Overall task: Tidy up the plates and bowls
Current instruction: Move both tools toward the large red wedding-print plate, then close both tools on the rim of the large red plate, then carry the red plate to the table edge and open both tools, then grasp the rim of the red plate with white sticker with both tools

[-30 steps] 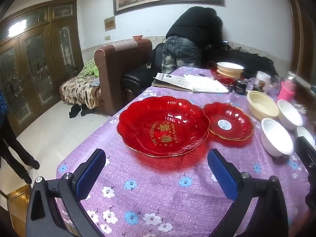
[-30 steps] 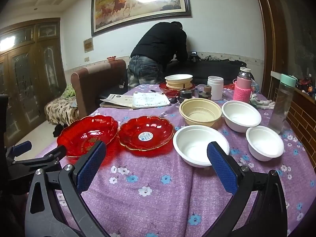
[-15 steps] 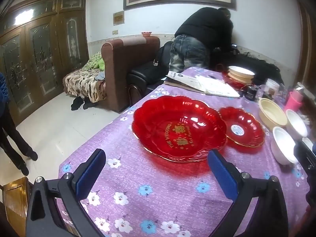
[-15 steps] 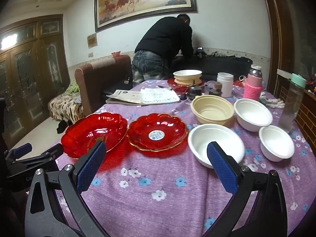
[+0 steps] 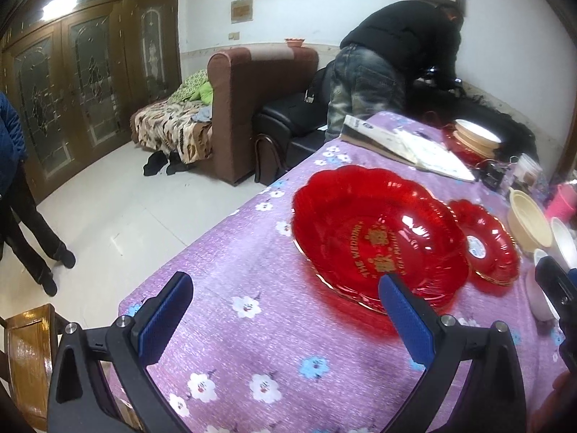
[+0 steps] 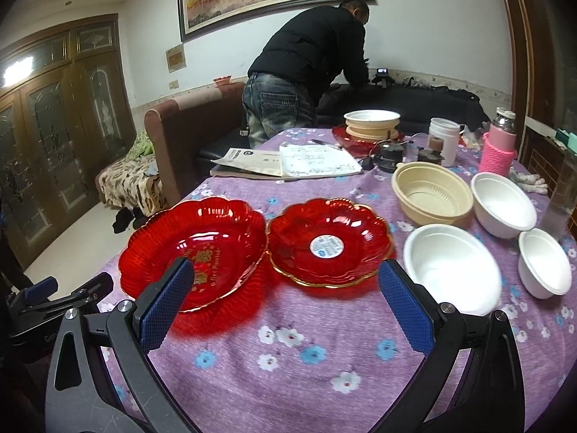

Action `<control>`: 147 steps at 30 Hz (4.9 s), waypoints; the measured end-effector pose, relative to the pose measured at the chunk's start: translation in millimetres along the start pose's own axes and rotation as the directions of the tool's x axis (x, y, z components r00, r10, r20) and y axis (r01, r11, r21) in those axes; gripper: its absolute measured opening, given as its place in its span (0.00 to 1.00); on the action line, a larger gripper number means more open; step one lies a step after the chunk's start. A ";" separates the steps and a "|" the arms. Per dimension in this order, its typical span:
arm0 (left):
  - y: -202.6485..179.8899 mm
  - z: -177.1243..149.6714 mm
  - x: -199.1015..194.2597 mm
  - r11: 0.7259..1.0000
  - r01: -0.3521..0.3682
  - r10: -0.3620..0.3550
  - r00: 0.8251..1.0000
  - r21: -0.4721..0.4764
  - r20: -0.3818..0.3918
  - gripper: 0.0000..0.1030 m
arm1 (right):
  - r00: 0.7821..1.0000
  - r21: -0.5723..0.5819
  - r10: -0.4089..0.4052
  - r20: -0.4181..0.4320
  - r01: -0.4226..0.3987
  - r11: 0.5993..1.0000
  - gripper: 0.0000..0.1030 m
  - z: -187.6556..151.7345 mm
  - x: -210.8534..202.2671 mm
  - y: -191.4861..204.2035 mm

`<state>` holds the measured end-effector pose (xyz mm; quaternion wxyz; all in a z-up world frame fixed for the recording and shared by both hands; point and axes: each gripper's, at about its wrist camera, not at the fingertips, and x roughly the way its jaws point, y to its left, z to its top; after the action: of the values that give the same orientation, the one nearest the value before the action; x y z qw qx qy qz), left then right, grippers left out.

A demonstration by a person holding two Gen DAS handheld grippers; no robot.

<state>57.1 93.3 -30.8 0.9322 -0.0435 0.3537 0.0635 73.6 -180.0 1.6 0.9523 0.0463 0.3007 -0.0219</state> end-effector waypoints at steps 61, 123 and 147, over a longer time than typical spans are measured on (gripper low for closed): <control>0.9 28.3 59.3 0.999 -0.023 0.020 0.995 -0.030 -0.093 1.00 | 0.957 0.324 0.222 -0.187 -0.154 0.933 1.00 -15.0 86.4 11.8; 43.5 30.9 -47.7 0.998 0.060 -0.056 0.992 0.032 -0.113 0.77 | 0.866 0.478 0.403 -0.297 -0.230 0.848 0.49 -32.0 65.6 -68.7; -199.5 70.6 169.0 0.950 0.260 -0.112 0.798 0.171 -0.593 0.78 | 0.921 0.787 0.321 -0.221 -0.026 0.617 0.49 -26.2 133.8 -137.2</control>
<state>258.3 -80.1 -83.2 0.7811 0.0191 0.6178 -0.0888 158.6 -315.7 -107.0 0.7706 0.4806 0.4160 -0.0458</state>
